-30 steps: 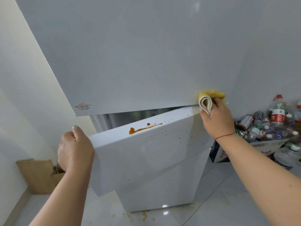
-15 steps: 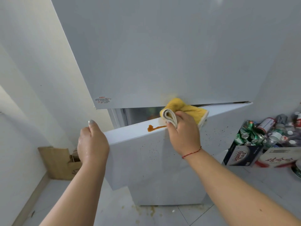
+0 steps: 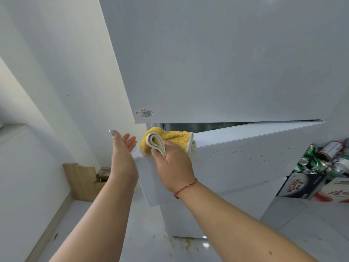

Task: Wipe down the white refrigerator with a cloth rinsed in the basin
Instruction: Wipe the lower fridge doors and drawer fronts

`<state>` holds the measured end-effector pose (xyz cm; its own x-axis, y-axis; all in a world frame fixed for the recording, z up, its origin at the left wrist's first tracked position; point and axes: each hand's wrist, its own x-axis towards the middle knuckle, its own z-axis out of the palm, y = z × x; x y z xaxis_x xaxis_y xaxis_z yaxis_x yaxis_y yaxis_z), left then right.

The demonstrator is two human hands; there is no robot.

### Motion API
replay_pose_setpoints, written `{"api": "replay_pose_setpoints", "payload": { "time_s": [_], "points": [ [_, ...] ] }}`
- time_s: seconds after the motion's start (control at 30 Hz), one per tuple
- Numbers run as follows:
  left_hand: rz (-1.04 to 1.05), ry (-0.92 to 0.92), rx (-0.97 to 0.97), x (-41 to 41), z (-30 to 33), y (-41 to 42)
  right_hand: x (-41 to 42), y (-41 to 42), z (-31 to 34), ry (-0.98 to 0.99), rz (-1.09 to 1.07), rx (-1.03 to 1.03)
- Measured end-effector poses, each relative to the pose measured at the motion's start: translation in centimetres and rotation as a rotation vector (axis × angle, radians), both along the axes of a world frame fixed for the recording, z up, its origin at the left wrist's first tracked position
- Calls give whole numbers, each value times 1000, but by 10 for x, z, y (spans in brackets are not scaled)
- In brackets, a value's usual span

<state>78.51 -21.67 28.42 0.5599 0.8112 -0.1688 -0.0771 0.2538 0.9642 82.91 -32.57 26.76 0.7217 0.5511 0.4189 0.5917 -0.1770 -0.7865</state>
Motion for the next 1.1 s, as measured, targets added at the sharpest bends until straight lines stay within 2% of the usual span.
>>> {"api": "replay_pose_setpoints", "payload": {
  "time_s": [0.13,0.23,0.37,0.5,0.63,0.73,0.8,0.93,1.0,1.1],
  "points": [
    [-105,-92,-84,-3,-4,21,-8,21,16,105,84,-91],
    [-147,-159,-125,-4,-9,34,-9,30,25,266,114,-108],
    [-157,-297,-206,-5,-18,44,1,35,24,597,140,33],
    [-154,-344,-241,-9,-20,40,20,34,20,861,145,212],
    [-36,-201,-200,-14,-31,40,27,24,8,1024,188,203],
    [113,-84,-207,-17,-40,41,19,7,-10,1171,149,185],
    [134,-8,-209,-17,-43,36,19,-7,-21,1260,137,206],
    [36,19,-224,-16,-47,17,26,-31,-29,1305,135,303],
    [76,20,-201,-18,-49,17,29,-40,-27,1293,120,338],
    [150,47,-36,-19,-53,0,34,-55,-24,1266,89,384]
  ]
}}
